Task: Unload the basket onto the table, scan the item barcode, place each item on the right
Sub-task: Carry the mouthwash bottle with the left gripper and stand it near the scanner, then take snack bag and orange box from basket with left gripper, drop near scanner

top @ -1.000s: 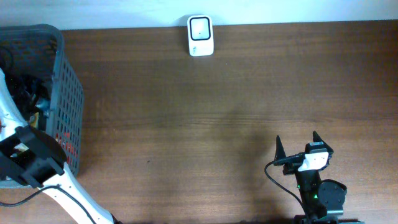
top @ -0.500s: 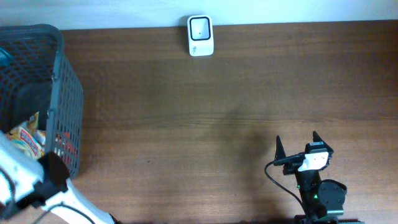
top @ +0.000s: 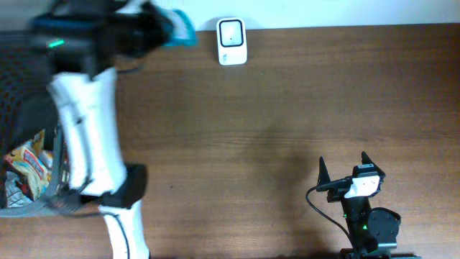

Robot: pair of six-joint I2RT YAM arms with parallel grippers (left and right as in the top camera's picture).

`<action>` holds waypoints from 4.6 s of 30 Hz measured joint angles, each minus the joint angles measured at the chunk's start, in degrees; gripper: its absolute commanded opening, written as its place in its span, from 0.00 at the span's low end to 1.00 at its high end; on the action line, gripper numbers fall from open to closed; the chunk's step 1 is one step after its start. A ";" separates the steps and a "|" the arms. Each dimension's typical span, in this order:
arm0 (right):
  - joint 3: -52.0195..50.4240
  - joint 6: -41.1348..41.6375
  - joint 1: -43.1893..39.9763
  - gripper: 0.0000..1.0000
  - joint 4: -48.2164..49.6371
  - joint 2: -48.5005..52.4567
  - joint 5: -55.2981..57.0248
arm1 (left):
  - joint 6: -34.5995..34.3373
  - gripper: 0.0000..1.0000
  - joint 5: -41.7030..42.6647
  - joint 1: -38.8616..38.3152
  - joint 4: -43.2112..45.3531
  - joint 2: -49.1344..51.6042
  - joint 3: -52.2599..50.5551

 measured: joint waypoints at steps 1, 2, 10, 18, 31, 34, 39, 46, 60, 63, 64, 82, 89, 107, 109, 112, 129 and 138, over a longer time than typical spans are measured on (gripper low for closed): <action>0.00 0.02 0.00 0.98 0.00 0.00 -0.02 | 0.00 0.30 -1.29 -2.89 0.42 2.49 -0.04; 0.00 -0.02 0.00 0.98 0.00 0.00 -0.02 | 0.04 0.30 -2.97 -5.90 1.16 5.42 -0.11; 0.00 0.02 0.00 0.98 0.00 0.00 -0.02 | 1.09 0.33 -12.24 -18.78 5.31 24.26 -0.35; 0.00 0.02 0.00 0.98 0.00 0.00 -0.02 | 1.29 0.32 -12.74 -24.81 8.00 28.94 -0.37; 0.00 0.00 0.00 0.98 0.00 0.00 -0.02 | -2.03 0.58 -12.94 -30.51 12.98 28.94 -5.42; 0.00 0.00 0.00 0.98 0.00 0.00 -0.02 | -2.03 0.59 -12.96 -30.53 13.79 28.94 -5.42; 0.00 -0.02 0.00 0.98 0.00 0.00 -0.02 | -2.21 0.64 -12.94 -30.53 15.47 28.94 -5.42; 0.00 0.00 0.00 0.98 0.00 0.00 -0.02 | -1.90 0.70 -10.05 -30.27 18.40 28.94 -4.44; 0.00 -0.02 0.00 0.98 0.02 -0.04 0.00 | 5.49 0.75 -10.78 -7.54 -0.09 3.41 4.00; 0.00 -0.02 0.00 0.98 0.00 -0.04 0.00 | 7.30 0.89 -14.16 4.02 -2.91 -1.55 4.15; 0.00 0.02 0.00 0.98 0.00 -0.04 -0.02 | 7.28 0.89 -14.91 8.68 -2.91 -2.54 4.15; 0.00 -0.02 0.00 0.98 0.00 -0.04 -0.02 | 5.73 0.99 -19.82 47.91 4.92 -4.00 -46.97; 0.00 0.00 0.00 0.98 0.00 -0.04 0.00 | 5.25 0.47 -20.04 47.84 19.58 -3.98 -67.30; 0.00 0.02 0.00 0.98 0.00 -0.04 -0.02 | 5.09 0.00 -14.99 48.06 4.74 -3.67 -37.27; 0.00 0.00 0.00 0.98 0.00 -0.04 -0.02 | 5.09 0.00 -13.11 48.06 2.29 -4.02 -27.58; 0.00 0.02 0.00 0.98 0.00 -0.04 -0.02 | 5.07 0.00 -11.17 47.60 1.40 -7.15 -12.59; 0.00 0.02 0.00 0.98 0.00 -0.04 -0.02 | 5.35 0.00 -11.91 -2.67 1.31 2.58 -14.86; 0.00 0.00 0.00 0.98 0.00 -0.04 0.00 | 4.85 0.00 -15.30 -14.27 8.24 24.15 -16.70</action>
